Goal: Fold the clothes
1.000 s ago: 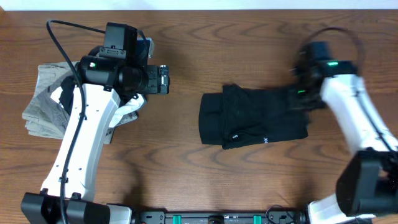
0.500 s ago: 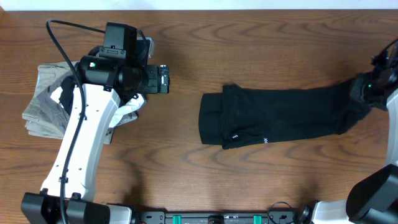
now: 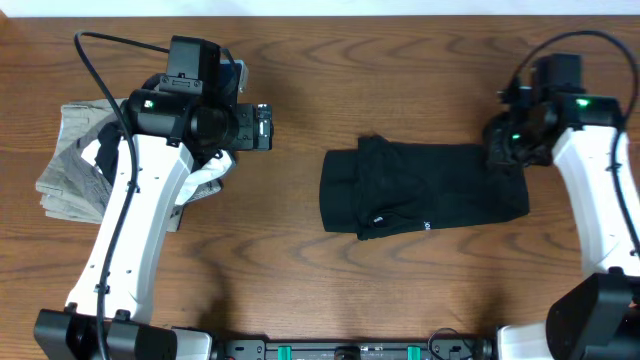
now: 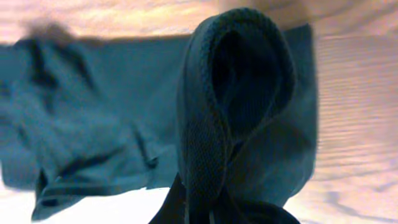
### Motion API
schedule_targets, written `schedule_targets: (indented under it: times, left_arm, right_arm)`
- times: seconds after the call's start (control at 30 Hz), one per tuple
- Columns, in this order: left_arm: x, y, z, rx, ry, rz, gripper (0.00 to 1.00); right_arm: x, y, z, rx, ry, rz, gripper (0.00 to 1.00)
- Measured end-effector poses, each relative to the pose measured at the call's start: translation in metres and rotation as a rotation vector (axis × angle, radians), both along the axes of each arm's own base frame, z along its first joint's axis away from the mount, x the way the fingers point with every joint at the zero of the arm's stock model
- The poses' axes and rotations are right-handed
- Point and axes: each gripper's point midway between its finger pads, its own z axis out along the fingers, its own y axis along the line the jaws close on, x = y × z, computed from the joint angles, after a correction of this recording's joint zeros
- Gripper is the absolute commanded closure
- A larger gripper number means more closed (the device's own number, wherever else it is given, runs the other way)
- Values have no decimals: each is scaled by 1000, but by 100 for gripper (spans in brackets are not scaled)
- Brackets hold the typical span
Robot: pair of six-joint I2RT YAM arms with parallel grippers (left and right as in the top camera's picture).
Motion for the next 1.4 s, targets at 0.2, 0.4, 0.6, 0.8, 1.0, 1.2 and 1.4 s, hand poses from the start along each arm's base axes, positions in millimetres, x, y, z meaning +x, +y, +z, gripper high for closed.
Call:
schedule_targets:
  times: [0.2, 0.4, 0.6, 0.8, 1.0, 1.2, 1.4]
  left_arm:
    - [0, 0, 0, 0, 0, 0, 6]
    - [0, 0, 0, 0, 0, 0, 6]
    - [2, 0, 1, -1, -7, 0, 6]
    - [0, -7, 1, -36, 1, -18, 6]
    - [-11, -49, -33, -158, 81, -128, 6]
    - [-27, -111, -109, -265, 255, -250, 6]
    - [-32, -135, -127, -298, 291, -289, 6]
  right_arm:
    - [-19, 34, -19, -1, 67, 105, 93]
    - [-35, 52, -33, -8, 116, 183, 51]
    - [-16, 41, -30, 3, 50, 121, 45]
    - [1, -11, -25, 39, -7, -68, 40]
    - [-2, -63, -25, 58, -15, -253, 35]
    - [-9, -94, -23, 110, -19, -363, 60]
    - [-7, -53, -21, 265, -37, -175, 39]
